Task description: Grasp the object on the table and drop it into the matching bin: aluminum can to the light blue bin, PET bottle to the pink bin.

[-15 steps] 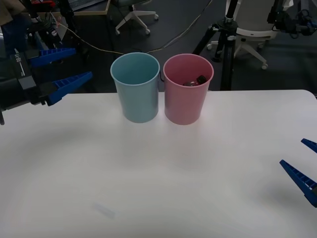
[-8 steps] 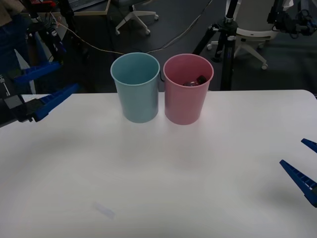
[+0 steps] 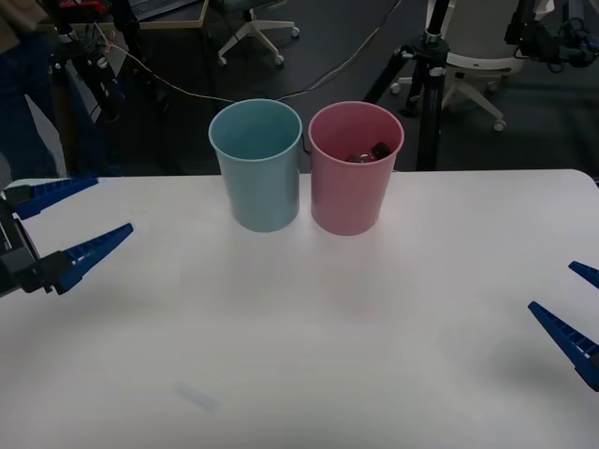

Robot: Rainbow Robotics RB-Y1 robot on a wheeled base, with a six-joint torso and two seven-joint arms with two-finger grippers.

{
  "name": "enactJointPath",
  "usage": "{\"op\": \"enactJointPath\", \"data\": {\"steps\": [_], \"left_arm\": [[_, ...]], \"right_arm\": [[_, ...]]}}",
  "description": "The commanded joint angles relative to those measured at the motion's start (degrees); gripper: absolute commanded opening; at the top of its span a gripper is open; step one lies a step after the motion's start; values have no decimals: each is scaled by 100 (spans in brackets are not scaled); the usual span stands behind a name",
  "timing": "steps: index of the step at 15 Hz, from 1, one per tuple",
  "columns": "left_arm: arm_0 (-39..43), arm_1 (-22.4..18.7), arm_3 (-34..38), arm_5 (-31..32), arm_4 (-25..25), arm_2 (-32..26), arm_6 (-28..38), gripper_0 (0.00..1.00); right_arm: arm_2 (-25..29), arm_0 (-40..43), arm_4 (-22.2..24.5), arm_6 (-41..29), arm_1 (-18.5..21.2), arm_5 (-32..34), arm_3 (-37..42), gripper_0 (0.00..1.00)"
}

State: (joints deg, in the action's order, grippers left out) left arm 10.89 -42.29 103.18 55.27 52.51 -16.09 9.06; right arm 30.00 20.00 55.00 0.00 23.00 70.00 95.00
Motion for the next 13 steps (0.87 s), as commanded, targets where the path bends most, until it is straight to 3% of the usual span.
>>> {"op": "enactJointPath", "data": {"steps": [1, 5, 13], "left_arm": [[458, 705, 528, 344, 761, -588, 553, 100], [959, 1179, 756, 432, 989, -940, 526, 100], [1363, 1355, 747, 547, 998, -1151, 324, 100]], "right_arm": [[0, 0, 0, 0, 0, 0, 0, 100], [0, 0, 0, 0, 0, 0, 0, 100], [0, 0, 0, 0, 0, 0, 0, 100]]}}
